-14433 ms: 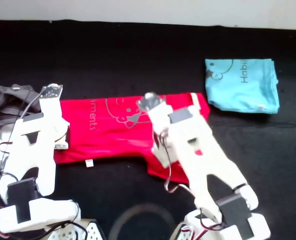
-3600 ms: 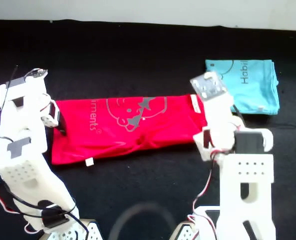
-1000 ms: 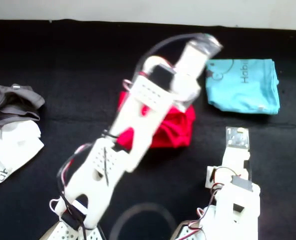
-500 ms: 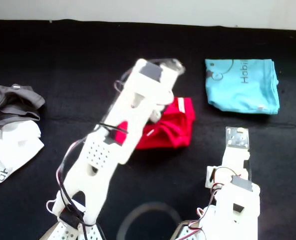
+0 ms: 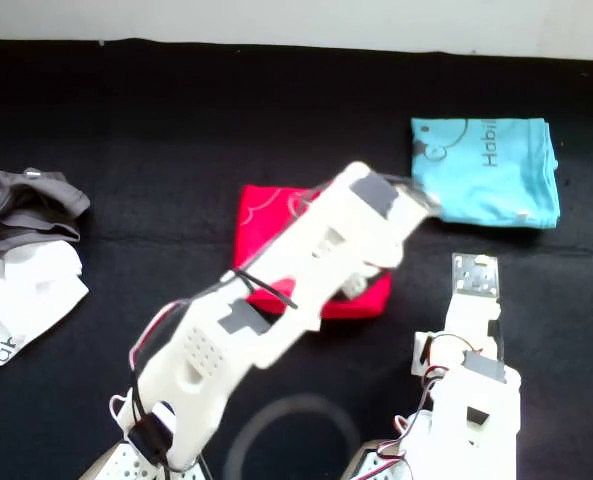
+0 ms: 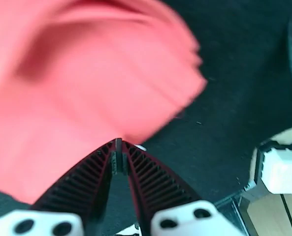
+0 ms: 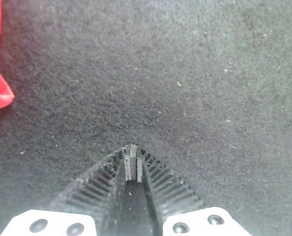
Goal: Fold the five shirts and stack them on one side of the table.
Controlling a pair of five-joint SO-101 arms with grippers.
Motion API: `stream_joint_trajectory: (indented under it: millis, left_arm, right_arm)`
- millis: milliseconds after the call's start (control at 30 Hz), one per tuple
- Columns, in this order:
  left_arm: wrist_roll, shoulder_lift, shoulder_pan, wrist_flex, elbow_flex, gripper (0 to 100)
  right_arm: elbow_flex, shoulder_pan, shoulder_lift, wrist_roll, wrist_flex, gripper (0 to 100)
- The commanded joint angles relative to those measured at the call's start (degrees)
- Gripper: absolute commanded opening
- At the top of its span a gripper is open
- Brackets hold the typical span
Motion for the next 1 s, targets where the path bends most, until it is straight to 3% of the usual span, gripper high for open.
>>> stream_joint_trajectory:
  millis: [0,200,400,600,800,967]
  left_arm:
    - [-0.1,-3.6,-6.5,-3.0,-2.7,1]
    - [-0.1,-0.6,-10.8,-9.8,-2.6,1]
    - [0.2,6.2,-8.0,-15.6,-3.0,1]
    - [0.4,6.8,-4.8,-22.9,-13.2,1]
    - [0.1,9.9,-4.6,-34.3,-15.5,1]
    - [0.3,9.3,-6.9,-32.0,-18.5,1]
  right_arm:
    - [0.7,0.2,-0.2,-0.4,-1.4,0.7]
    - [0.7,0.2,-0.2,-0.4,-1.4,0.7]
    - [0.7,0.2,-0.2,-0.4,-1.4,0.7]
    - [0.7,0.2,-0.2,-0.4,-1.4,0.7]
    - [0.7,0.2,-0.2,-0.4,-1.4,0.7]
    - [0.7,0.2,-0.2,-0.4,-1.4,0.7]
